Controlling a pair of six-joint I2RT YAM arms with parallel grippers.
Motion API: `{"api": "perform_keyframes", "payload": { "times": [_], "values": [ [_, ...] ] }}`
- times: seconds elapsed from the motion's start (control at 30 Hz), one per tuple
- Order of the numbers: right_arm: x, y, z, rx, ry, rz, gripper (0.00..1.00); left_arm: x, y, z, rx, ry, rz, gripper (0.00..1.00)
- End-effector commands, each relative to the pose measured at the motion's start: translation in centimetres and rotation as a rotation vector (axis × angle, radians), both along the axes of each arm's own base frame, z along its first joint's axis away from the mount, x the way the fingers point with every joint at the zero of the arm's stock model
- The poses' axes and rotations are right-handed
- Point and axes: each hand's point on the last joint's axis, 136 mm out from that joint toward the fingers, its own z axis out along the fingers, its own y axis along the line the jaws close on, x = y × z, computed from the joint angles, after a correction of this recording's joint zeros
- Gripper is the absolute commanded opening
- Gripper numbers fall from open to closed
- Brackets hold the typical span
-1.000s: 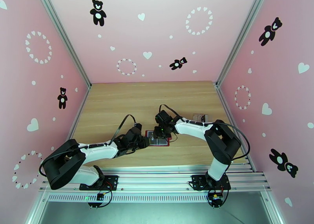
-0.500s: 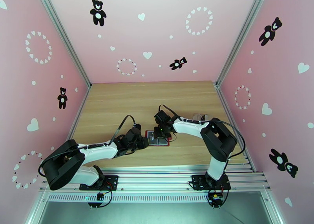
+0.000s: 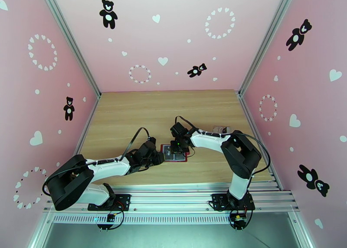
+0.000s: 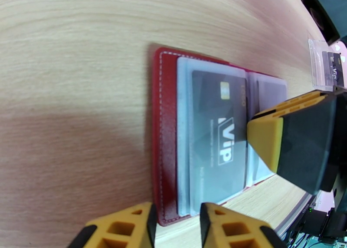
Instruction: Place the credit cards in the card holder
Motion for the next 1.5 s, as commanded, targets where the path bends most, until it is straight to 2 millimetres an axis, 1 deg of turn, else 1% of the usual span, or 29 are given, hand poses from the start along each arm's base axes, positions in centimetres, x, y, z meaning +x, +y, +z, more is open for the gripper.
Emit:
{"api": "perform_keyframes", "payload": {
  "times": [0.0, 0.1, 0.3, 0.67, 0.83, 1.03, 1.47],
  "values": [
    [-0.6, -1.1, -2.3, -0.087, 0.035, 0.009, 0.17, 0.3, -0.4, 0.9, -0.007, -0.026, -0.003, 0.34],
    [-0.7, -1.4, -2.8, -0.105, 0.037, 0.010, 0.16, 0.4, -0.4, 1.3, -0.010, -0.035, -0.004, 0.34],
    [-0.7, -2.0, -3.2, -0.134, 0.033, 0.012, 0.16, 0.6, -0.6, 2.3, -0.027, -0.055, -0.006, 0.35],
    [-0.9, -2.1, -3.5, -0.142, 0.038, 0.017, 0.15, 1.1, -2.1, 2.8, -0.056, -0.057, -0.040, 0.36],
    [-0.9, -2.0, -3.5, -0.136, 0.038, 0.016, 0.15, 1.4, -2.7, 2.4, -0.055, -0.043, -0.051, 0.36],
    [-1.0, -2.1, -3.5, -0.138, 0.038, 0.016, 0.15, 1.5, -2.9, 1.6, -0.051, -0.030, -0.048, 0.36],
    [-1.1, -1.9, -3.5, -0.134, 0.039, 0.019, 0.15, 1.5, -3.3, 1.2, -0.062, -0.019, -0.055, 0.35]
  ]
}}
